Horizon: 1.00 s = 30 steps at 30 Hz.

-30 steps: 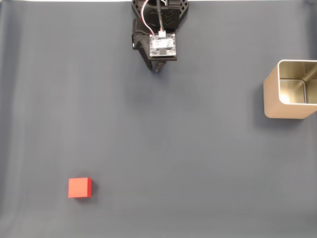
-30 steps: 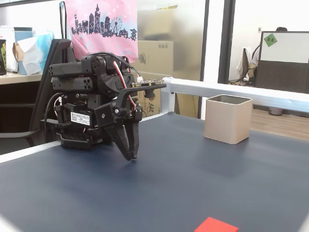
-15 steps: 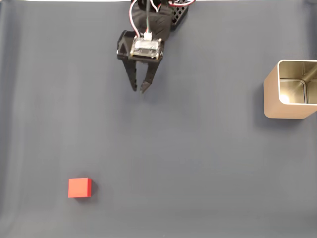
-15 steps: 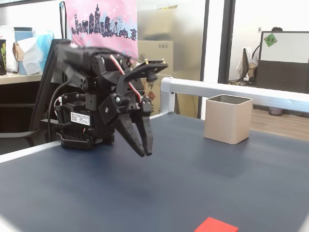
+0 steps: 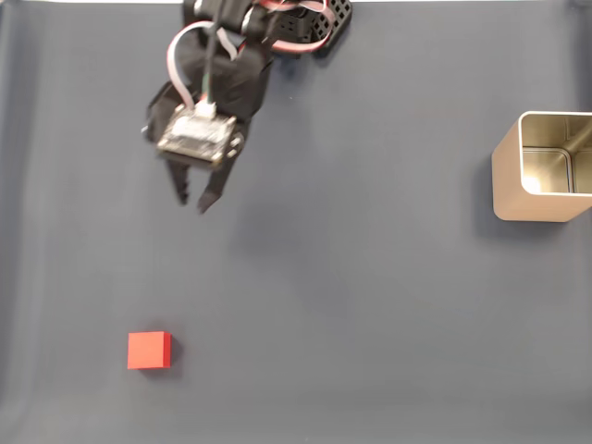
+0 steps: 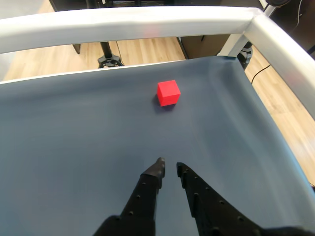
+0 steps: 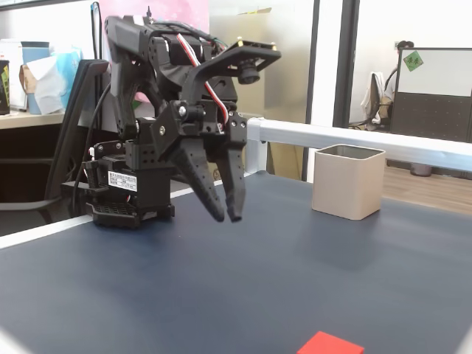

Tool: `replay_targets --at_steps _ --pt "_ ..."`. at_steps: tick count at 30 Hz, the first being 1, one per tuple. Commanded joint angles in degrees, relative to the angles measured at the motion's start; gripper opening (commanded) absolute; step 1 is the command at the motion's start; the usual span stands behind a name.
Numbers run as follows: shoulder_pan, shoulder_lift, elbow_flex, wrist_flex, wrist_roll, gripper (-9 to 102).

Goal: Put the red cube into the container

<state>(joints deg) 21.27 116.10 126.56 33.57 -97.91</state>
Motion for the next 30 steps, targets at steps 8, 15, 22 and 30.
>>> replay_targets --at_steps 8,15,22,30 --pt "4.39 -22.59 -23.47 -4.48 -6.24 20" --pt "4.31 -35.77 -36.56 -6.24 -8.35 34" --pt "3.43 -45.62 -46.23 -6.94 -8.00 41" --pt "3.16 -54.84 -54.23 -10.11 -8.09 45"
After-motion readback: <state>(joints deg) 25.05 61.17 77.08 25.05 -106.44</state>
